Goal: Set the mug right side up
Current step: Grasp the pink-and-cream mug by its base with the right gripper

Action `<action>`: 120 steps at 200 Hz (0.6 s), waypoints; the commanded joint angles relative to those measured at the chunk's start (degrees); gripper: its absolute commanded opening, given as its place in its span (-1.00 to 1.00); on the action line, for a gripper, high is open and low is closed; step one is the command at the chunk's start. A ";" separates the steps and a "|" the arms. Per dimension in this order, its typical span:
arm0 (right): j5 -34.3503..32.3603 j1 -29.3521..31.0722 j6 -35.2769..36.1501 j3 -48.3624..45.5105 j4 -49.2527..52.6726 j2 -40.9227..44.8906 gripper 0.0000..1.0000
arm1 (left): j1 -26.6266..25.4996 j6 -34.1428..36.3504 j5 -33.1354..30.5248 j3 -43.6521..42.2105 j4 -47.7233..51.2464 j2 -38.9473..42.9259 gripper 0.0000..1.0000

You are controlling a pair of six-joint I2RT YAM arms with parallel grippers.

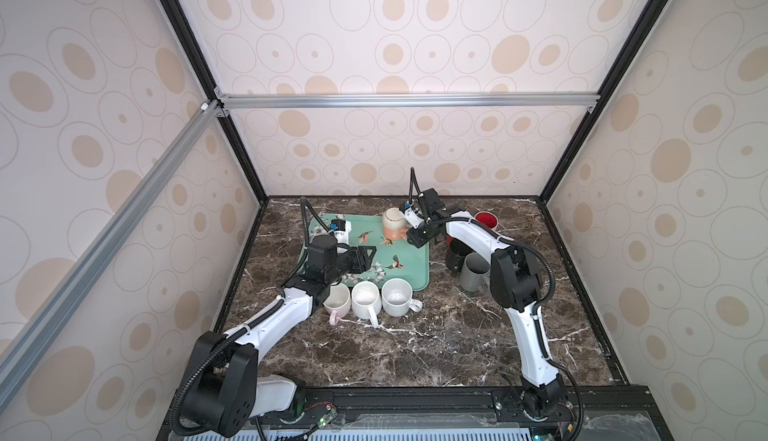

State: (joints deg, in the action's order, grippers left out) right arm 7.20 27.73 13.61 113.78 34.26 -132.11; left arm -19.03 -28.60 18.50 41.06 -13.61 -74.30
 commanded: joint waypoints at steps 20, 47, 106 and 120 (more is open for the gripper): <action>0.20 0.21 -1.90 5.04 -1.22 -3.98 -0.05 | 0.76 1.43 -0.48 0.05 0.36 0.88 0.35; 2.00 0.19 -1.85 9.29 -0.96 -7.49 -0.04 | 1.10 1.53 -0.14 0.16 0.15 0.04 0.35; 1.76 0.23 -1.04 14.98 1.50 -11.32 -0.31 | 1.98 1.79 0.26 0.24 -0.44 -1.14 0.35; 0.99 0.29 -1.08 14.53 1.49 -10.86 -0.52 | 2.09 1.53 0.57 0.15 -0.70 -1.49 0.36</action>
State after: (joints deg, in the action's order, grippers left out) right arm 8.88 27.68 11.86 126.98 34.65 -142.74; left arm -17.45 -28.21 18.57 41.04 -13.63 -74.94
